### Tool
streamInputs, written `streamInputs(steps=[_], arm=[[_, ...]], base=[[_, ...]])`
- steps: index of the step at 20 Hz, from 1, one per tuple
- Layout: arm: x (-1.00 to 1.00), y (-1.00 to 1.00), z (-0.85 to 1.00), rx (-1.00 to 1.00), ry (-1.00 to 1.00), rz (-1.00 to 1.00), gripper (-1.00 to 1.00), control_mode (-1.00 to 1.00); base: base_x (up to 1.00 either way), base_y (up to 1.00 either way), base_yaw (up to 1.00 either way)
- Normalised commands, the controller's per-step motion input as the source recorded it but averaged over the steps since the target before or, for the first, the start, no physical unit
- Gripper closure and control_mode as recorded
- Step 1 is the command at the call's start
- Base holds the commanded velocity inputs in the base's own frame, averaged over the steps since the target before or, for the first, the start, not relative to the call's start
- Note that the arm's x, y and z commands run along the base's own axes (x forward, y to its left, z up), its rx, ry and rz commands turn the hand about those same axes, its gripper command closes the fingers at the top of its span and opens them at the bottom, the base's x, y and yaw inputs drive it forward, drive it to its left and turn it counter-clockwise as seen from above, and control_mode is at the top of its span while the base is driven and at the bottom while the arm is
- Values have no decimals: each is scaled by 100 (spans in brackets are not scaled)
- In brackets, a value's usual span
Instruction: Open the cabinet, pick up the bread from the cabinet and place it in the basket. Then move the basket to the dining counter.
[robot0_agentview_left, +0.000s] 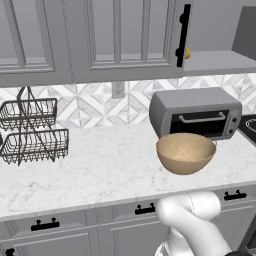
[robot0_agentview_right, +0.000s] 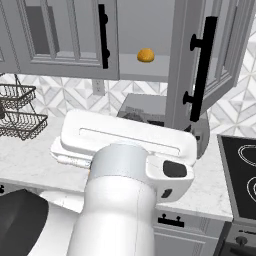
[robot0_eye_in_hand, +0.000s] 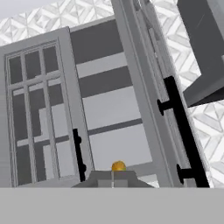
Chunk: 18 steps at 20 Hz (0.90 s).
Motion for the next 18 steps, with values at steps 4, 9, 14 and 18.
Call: streamInputs(steps=[4, 9, 14, 18], arm=[[-5, 100, -28, 0, -26, -16, 100, -100], [17, 100, -6, 0, -25, -26, 100, -100], [83, 93, 0, 0, -7, -33, 100, -100], [100, 9, 0, 0, 0, -23, 100, -100]], base=[[0, 0, 0], [0, 0, 0], [0, 0, 0], [0, 0, 0]])
